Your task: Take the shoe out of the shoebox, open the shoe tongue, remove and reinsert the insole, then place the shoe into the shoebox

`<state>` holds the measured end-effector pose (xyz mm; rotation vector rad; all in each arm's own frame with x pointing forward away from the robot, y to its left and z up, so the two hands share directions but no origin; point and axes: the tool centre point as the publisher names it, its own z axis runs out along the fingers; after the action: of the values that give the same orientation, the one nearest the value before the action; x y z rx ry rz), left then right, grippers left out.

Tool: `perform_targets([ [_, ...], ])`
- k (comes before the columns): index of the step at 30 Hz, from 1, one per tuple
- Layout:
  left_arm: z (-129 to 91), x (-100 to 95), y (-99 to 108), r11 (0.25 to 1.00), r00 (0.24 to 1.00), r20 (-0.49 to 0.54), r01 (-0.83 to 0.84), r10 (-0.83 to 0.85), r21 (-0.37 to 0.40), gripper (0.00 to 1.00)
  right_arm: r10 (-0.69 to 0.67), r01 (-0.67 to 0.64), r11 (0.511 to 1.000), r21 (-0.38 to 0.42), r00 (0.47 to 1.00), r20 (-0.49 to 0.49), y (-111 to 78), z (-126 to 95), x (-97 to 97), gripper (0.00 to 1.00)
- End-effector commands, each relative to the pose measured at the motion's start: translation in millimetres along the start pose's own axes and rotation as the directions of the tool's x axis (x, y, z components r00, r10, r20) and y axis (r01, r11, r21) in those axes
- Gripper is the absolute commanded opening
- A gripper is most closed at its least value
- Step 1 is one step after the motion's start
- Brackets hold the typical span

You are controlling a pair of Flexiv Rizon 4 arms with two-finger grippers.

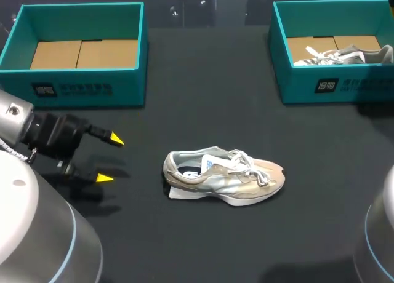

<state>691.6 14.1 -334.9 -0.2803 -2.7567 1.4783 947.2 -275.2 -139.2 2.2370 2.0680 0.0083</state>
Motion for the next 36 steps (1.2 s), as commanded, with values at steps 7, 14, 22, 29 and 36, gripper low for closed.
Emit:
perform_targets([
  [7,6.4,-6.1,18.7,0.991,0.996,-0.011,0.094,-0.093,0.092,1.0,0.001,-0.001,1.0,0.0,1.0,0.001,-0.3,-0.2,0.2,1.0],
  [14,10.7,-8.3,38.8,0.965,0.992,-0.066,0.124,-0.111,0.23,1.0,0.001,-0.001,1.0,0.0,1.0,0.001,-0.3,-0.2,0.2,1.0],
  [22,15.2,-9.9,47.9,0.96,0.99,-0.053,0.138,-0.129,0.246,1.0,0.001,-0.001,1.0,0.0,1.0,0.001,-0.3,-0.2,0.2,1.0],
  [29,19.3,-10.9,51.0,0.959,0.989,-0.046,0.146,-0.139,0.243,1.0,0.001,-0.001,1.0,0.0,1.0,0.001,-0.3,-0.2,0.2,1.0],
  [36,27.9,-13.2,51.0,0.958,0.988,-0.035,0.152,-0.148,0.243,1.0,0.001,-0.001,1.0,0.0,1.0,0.001,-0.3,-0.2,0.2,1.0],
])
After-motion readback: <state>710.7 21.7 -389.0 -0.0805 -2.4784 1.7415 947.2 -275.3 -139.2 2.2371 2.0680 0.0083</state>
